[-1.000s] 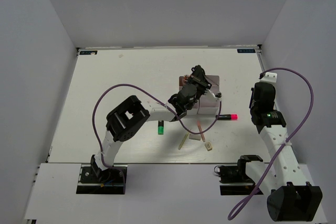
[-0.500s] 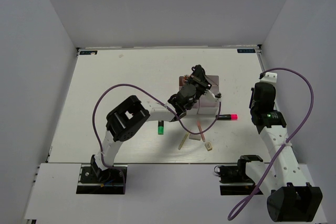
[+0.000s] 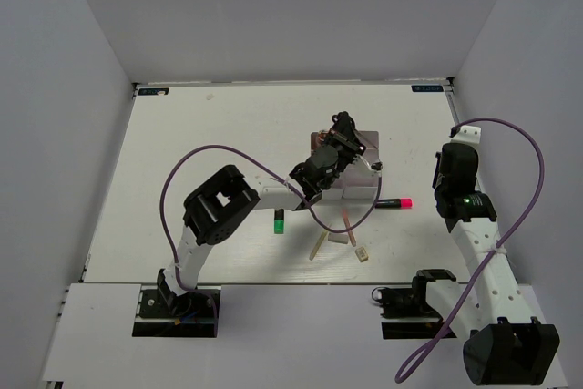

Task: Sort the stationery into containers
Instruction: Place the stationery in the storage box.

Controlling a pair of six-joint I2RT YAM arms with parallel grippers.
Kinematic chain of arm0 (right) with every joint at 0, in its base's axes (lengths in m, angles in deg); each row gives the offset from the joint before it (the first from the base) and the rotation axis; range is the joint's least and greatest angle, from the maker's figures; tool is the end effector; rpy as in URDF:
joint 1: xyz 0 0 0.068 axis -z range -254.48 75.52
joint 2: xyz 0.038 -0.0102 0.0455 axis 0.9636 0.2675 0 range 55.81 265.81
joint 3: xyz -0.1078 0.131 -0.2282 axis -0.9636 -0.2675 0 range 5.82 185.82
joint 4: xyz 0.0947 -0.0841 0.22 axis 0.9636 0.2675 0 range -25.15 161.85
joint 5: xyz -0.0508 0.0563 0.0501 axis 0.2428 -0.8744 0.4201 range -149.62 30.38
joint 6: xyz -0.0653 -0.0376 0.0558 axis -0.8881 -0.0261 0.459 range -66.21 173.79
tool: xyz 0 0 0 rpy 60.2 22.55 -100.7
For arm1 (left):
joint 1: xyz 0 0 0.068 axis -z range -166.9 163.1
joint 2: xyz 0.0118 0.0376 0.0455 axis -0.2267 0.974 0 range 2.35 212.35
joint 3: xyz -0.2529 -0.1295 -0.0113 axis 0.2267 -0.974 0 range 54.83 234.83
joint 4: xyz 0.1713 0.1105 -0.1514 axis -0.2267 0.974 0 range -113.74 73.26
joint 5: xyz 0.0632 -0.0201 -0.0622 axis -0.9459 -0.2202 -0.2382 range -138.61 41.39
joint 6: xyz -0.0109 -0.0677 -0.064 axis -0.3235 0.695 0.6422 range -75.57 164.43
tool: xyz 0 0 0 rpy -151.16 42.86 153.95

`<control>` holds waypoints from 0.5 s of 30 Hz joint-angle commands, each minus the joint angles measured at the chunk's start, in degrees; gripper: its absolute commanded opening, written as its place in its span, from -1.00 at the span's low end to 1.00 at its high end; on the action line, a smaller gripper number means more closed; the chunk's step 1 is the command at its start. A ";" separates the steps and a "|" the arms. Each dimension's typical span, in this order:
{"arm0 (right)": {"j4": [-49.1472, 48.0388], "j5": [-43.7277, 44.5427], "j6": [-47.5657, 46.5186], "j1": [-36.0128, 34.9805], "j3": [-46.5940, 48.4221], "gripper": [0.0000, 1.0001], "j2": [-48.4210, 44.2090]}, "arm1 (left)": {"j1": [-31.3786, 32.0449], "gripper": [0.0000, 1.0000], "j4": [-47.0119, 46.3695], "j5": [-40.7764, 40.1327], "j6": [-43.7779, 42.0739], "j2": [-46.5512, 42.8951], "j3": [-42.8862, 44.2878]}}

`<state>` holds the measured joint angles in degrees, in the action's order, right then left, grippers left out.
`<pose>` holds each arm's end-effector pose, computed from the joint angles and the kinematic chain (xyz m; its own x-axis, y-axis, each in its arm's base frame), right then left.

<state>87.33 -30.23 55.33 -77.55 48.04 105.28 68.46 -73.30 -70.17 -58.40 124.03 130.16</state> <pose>0.2134 -0.0302 0.2796 -0.4849 -0.0024 -0.8746 0.3921 0.8932 -0.2199 0.3237 -0.4137 0.2269 0.5357 0.8200 0.2016 -0.1546 -0.1396 0.9781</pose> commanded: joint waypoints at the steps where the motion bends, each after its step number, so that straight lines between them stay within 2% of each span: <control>1: -2.18 -0.03 0.66 0.08 0.59 -0.78 -0.78 | -0.68 -0.97 2.01 1.52 -1.15 -3.12 -1.33; 15: -2.09 -0.30 0.57 -0.09 0.59 -0.78 -0.69 | -1.83 -0.95 3.59 -1.55 0.08 -2.07 1.04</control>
<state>87.31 -30.45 55.33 -77.55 48.04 105.28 67.58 -72.45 -70.28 -58.35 123.75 129.89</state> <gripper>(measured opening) 0.111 0.067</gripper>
